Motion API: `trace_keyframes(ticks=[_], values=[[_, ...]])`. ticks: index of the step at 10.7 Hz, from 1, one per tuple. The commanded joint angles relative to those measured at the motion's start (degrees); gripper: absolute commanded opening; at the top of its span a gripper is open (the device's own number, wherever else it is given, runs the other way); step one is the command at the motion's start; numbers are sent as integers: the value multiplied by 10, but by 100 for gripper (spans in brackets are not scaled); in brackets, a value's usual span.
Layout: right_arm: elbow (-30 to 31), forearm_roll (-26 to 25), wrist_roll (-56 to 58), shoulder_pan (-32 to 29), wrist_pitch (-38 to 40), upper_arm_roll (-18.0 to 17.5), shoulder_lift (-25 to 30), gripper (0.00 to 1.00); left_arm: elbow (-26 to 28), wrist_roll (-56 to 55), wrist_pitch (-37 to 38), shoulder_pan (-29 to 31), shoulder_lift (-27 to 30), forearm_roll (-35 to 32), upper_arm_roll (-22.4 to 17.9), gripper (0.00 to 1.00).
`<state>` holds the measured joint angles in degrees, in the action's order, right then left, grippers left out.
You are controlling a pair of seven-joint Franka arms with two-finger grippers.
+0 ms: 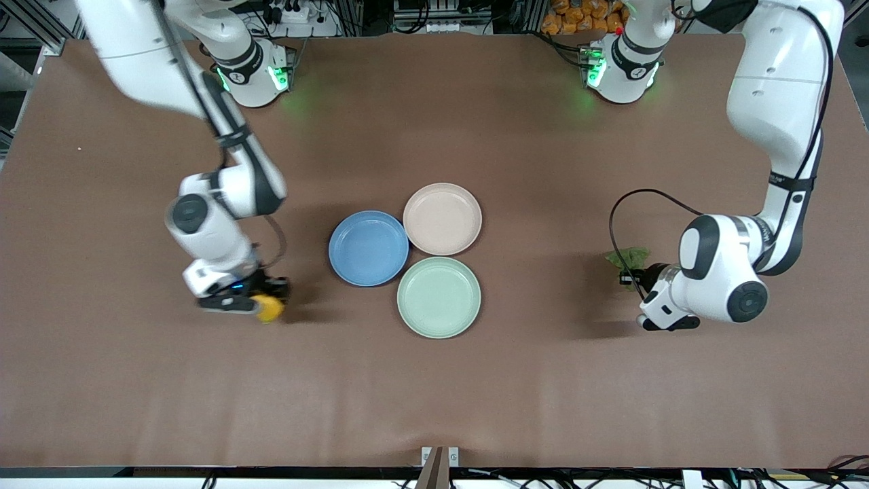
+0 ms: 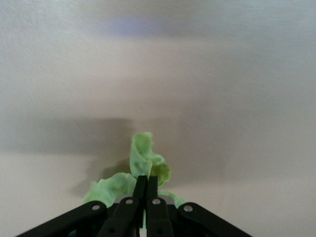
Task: Place lemon and lettuce in plates
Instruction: 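Carry the lemon over the blue plate while the left gripper carries lettuce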
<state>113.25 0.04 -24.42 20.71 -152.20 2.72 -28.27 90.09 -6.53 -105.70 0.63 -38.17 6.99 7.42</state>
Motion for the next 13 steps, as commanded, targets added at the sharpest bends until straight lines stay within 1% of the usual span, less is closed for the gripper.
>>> trace_keyframes(ticks=[1, 2, 3, 5, 6, 7, 8, 9, 10, 11, 12, 13], values=[[-23, 6, -130, 95, 67, 4, 13, 0, -14, -52, 63, -8, 33, 49, 12, 0], [-24, 5, -171, 131, 77, 4, 13, 0, -12, -69, 70, -3, 46, 71, 31, 0], [-23, 5, -195, 153, 88, 4, 15, 0, -11, -108, 83, -5, 52, 89, 47, 0], [-20, 2, -230, 191, 97, 5, 12, 0, -10, -179, 88, -5, 58, 95, 95, 0], [-16, -1, -243, 202, 103, 6, 12, 0, -5, -201, 89, -4, 57, 108, 124, 0], [-16, -4, -246, 203, 121, 7, 11, 0, -8, -238, 89, -11, 55, 123, 134, 0], [-16, -7, -246, 203, 122, 7, 8, 0, -8, -279, 82, -19, 48, 157, 151, 0], [-16, -13, -245, 202, 125, 8, 4, 2, -8, -318, 58, -47, 45, 177, 155, 0], [-17, -17, -246, 200, 126, 9, 1, 47, -10, -360, 37, -70, 43, 180, 155, 0], [-20, -17, -246, 201, 125, 9, -8, 62, -8, -384, 11, -92, 42, 181, 155, 0], [-21, -17, -246, 200, 125, 9, -11, 91, -7, -409, -12, -116, 35, 185, 155, 0], [-21, -17, -245, 199, 127, 10, -7, 100, -7, -429, -28, -134, 26, 186, 155, 0]])
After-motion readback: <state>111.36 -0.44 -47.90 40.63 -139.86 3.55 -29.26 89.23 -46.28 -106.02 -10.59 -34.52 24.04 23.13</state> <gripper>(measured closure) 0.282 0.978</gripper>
